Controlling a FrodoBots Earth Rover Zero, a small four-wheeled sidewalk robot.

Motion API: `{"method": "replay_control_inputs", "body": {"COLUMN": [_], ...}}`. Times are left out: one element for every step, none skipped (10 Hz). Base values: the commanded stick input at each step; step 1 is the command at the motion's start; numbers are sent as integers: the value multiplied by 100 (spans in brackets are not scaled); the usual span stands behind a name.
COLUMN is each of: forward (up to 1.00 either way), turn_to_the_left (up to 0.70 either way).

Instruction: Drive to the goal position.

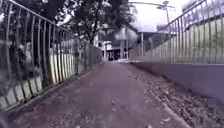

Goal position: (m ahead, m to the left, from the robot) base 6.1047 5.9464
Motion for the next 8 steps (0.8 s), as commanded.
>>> {"method": "replay_control_inputs", "body": {"forward": [70, 70, 70, 70, 70, 70, 70, 70], "turn_to_the_left": [0, 0, 0, 0, 0, 0, 0, 0]}}
